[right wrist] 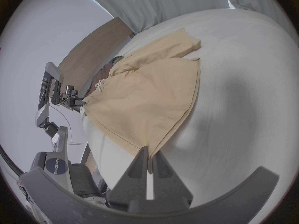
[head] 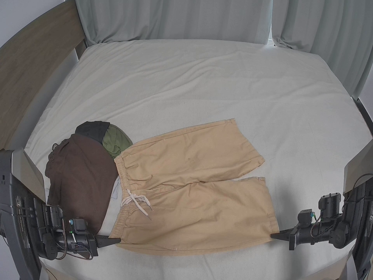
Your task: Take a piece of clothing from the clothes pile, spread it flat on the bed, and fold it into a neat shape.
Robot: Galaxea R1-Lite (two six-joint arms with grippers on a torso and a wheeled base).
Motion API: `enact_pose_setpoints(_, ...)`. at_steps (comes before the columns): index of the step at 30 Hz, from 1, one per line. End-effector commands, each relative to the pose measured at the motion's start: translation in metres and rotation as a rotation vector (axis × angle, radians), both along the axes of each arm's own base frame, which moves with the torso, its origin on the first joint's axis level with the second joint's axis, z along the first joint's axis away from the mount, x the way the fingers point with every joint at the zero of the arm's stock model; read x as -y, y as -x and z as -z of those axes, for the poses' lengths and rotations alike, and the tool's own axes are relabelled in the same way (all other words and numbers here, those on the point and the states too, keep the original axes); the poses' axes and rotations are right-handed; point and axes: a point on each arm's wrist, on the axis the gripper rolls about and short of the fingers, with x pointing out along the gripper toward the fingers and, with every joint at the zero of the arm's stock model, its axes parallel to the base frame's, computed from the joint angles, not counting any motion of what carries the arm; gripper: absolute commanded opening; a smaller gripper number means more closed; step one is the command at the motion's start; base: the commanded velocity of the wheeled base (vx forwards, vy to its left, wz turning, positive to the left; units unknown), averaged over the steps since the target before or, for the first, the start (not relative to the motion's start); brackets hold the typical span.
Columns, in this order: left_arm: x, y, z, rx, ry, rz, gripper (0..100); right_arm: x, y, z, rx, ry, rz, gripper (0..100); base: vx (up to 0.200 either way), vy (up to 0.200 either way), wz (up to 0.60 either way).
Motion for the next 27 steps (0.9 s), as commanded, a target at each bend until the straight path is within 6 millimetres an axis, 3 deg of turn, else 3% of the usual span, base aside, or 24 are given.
enact_pose_setpoints(1, -0.003, 0.006, 0.001, -0.008, 0.001, -0.004, 0, 0.0, 0.007, -0.007, 0.001, 0.018, -0.022, 0, 0.0, 0.0, 0.0)
enact_pose_setpoints(14, -0.006, 0.011, 0.019, 0.03, -0.048, 0.043, 0, 0.0, 0.01, -0.011, 0.001, 0.024, -0.042, 0, 0.0, 0.0, 0.0)
enact_pose_setpoints(27, -0.006, 0.008, 0.01, 0.086, 0.009, 0.083, 0, 0.0, 0.011, -0.017, 0.038, 0.004, -0.074, 0, 0.0, 0.0, 0.0)
